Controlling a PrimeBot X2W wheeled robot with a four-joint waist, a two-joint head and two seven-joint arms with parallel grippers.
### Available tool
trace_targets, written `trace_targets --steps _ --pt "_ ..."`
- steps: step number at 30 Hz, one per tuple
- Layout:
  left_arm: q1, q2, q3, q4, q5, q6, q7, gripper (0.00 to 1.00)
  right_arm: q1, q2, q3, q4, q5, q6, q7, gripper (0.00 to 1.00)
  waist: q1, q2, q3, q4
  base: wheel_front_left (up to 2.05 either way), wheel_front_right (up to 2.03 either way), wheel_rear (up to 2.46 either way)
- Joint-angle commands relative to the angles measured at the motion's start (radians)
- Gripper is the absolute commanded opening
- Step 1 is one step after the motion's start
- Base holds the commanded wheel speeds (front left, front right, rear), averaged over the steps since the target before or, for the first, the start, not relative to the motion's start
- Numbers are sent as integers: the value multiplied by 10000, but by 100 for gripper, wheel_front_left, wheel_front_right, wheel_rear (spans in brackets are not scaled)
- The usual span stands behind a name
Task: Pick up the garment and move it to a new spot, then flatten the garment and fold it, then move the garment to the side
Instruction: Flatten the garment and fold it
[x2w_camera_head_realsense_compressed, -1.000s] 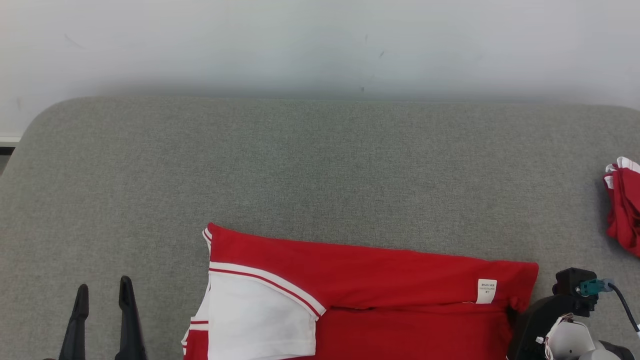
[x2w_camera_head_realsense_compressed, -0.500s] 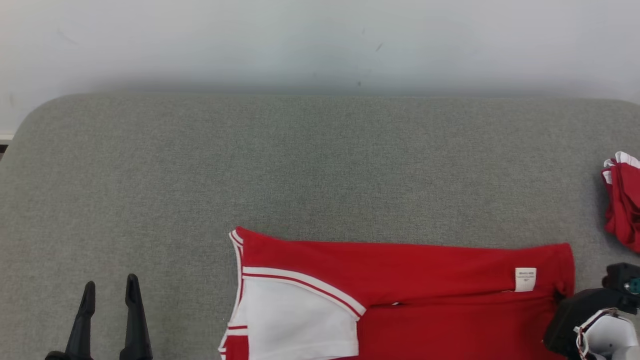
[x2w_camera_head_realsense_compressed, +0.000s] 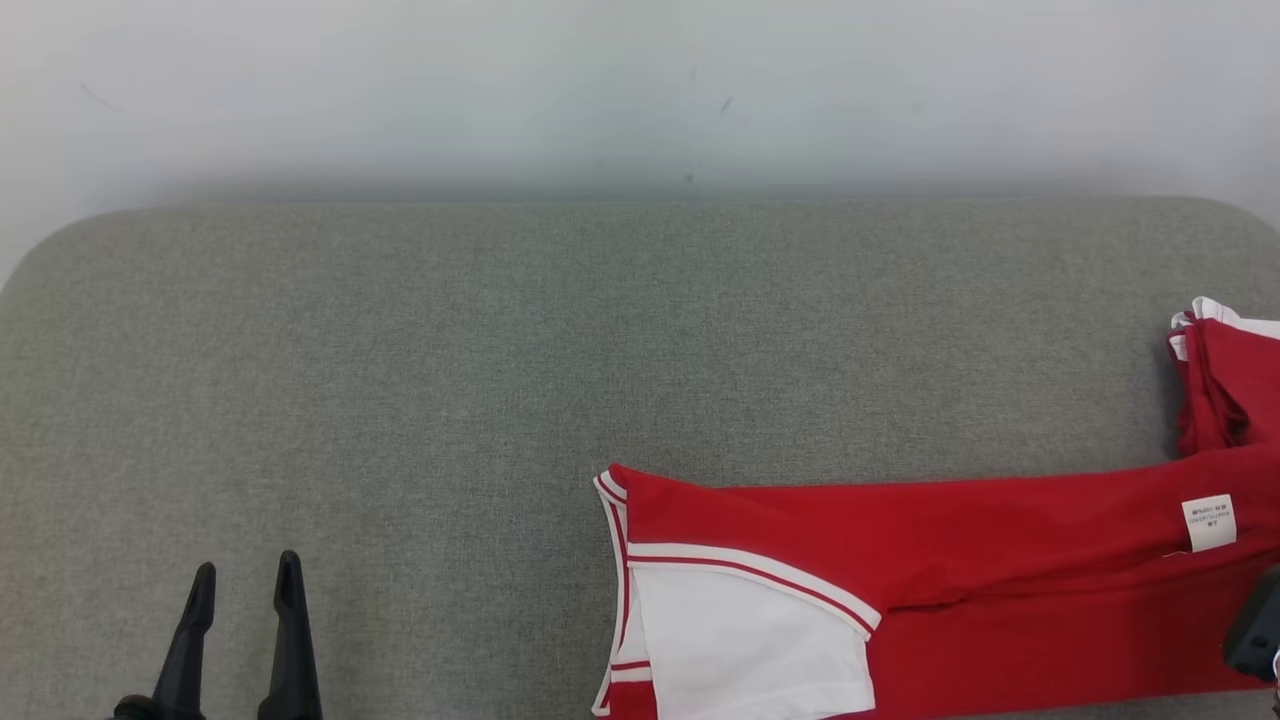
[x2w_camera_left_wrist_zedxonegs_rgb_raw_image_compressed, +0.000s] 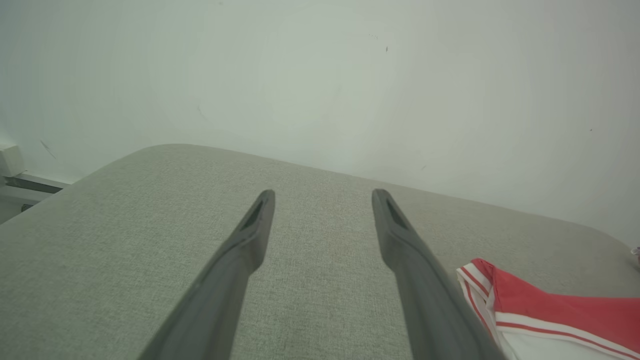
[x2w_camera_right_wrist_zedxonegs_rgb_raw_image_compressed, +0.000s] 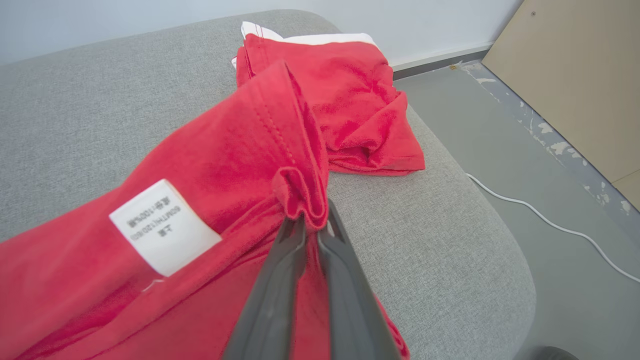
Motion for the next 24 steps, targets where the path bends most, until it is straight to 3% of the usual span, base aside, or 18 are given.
trace_targets --steps 1,8,15,24 --pt "0 108 0 11 -33 4 43 100 153 -40 52 -343 -135 -31 144 0 -1 -2 -79 -43 0 0 0" --pt "-56 337 -37 26 100 23 145 100 702 -25 1503 -1222 711 -29 865 0 -1 -2 -268 -144 0 0 0" --pt "-174 152 -454 160 109 -9 123 100 939 -36 4539 -1848 2617 -29 1185 0 -1 -2 -252 -247 0 0 0" --pt "-407 -56 -836 470 -35 -59 -11 100 415 -31 7809 -1031 3635 -29 878 0 -1 -2 -60 154 0 0 0"
